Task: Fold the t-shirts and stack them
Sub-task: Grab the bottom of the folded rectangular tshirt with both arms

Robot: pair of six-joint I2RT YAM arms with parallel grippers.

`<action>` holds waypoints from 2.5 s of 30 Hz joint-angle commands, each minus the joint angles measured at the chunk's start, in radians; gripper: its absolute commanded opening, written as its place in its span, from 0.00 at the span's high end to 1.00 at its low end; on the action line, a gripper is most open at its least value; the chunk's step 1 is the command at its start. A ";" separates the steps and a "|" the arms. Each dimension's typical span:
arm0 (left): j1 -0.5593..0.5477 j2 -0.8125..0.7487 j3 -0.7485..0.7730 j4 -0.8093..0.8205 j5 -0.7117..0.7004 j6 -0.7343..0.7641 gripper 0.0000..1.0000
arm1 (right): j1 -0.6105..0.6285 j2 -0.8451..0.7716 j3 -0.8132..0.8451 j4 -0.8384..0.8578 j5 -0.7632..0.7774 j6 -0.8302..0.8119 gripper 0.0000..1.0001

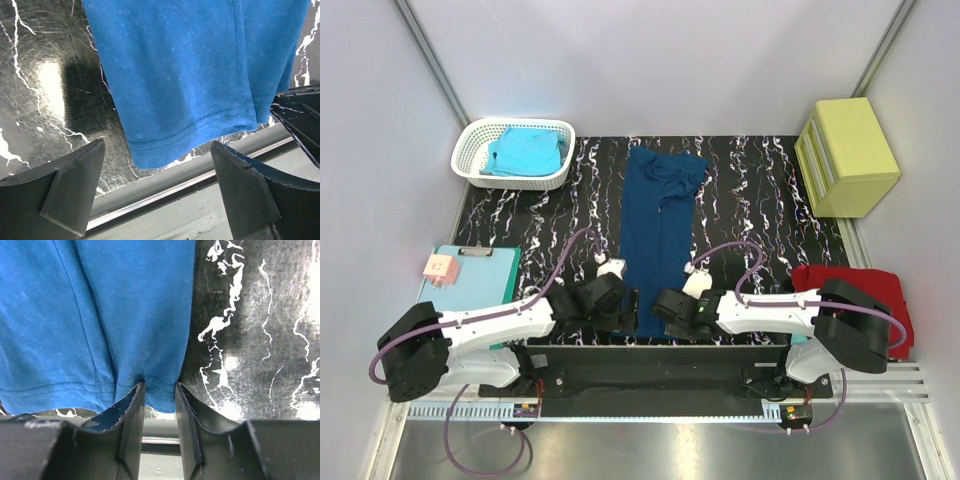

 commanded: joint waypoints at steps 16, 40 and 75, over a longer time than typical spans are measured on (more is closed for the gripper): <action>-0.059 0.018 0.011 0.052 -0.004 -0.025 0.10 | 0.018 -0.125 0.062 -0.200 0.131 0.026 0.59; -0.061 0.063 -0.006 0.055 0.013 -0.032 0.12 | 0.020 0.044 0.013 -0.101 -0.015 0.025 0.60; -0.085 0.012 0.143 -0.094 -0.078 0.006 1.00 | 0.060 -0.045 0.120 -0.347 0.154 0.091 1.00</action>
